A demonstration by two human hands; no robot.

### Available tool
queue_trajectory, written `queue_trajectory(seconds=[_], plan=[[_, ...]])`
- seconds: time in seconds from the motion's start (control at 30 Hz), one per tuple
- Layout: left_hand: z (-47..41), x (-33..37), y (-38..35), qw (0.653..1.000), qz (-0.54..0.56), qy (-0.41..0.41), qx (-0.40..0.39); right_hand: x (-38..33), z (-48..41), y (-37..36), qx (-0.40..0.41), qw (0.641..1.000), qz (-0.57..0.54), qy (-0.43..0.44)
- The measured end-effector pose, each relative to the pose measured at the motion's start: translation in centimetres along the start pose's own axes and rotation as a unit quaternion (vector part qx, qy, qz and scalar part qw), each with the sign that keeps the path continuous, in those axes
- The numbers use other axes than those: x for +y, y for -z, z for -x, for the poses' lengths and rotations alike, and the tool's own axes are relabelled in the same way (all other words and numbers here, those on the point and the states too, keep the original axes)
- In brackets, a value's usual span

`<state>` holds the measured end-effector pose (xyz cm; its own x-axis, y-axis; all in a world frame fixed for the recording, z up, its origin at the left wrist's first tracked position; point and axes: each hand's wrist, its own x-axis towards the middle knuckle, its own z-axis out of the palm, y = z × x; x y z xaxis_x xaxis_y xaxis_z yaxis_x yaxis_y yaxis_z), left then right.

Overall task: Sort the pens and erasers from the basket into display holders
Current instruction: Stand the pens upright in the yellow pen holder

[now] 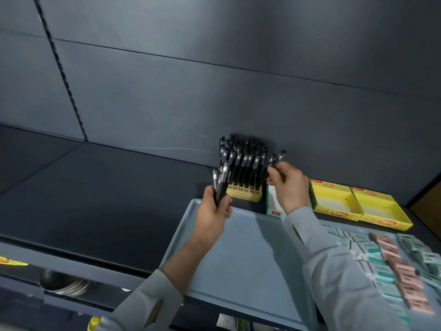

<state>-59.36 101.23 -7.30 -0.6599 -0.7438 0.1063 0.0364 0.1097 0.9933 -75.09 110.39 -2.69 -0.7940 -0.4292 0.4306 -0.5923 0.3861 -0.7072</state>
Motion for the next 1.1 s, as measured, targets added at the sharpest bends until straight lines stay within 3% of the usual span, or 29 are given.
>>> queue_trajectory(seconds=[0.2, 0.43, 0.6, 0.73, 0.8, 0.9, 1.0, 1.1], plan=[[-1.6, 1.1, 1.0, 0.969, 0.223, 0.107, 0.004, 0.7, -1.3, -2.3, 0.005, 1.000, 0.019, 0.001], [-2.3, 0.8, 1.1, 0.965, 0.229, 0.127, -0.022, 2.2, -1.9, -4.6, -0.025, 0.998, 0.050, -0.040], [-2.6, 0.7, 0.4, 0.965, 0.224, 0.128, -0.051, 1.3, -1.2, -3.2, -0.002, 0.989, 0.146, -0.033], [-3.0, 0.6, -0.7, 0.964, 0.219, 0.138, -0.062, -0.9, 0.4, -2.5, -0.064, 0.996, -0.049, -0.023], [-3.1, 0.6, -1.2, 0.964, 0.214, 0.140, -0.073, -1.5, 0.8, -2.7, -0.118, 0.988, -0.100, -0.002], [-3.2, 0.5, -1.8, 0.970, 0.182, 0.136, -0.083, -1.4, 0.7, -2.8, -0.147, 0.976, -0.154, -0.043], [-3.5, 0.5, -1.8, 0.972, 0.159, 0.151, -0.079, -0.8, -0.1, -1.8, -0.095, 0.983, -0.149, -0.046], [-3.8, 0.3, -1.3, 0.973, 0.140, 0.170, -0.071, 0.8, -1.2, -0.4, 0.021, 0.993, -0.105, -0.046]])
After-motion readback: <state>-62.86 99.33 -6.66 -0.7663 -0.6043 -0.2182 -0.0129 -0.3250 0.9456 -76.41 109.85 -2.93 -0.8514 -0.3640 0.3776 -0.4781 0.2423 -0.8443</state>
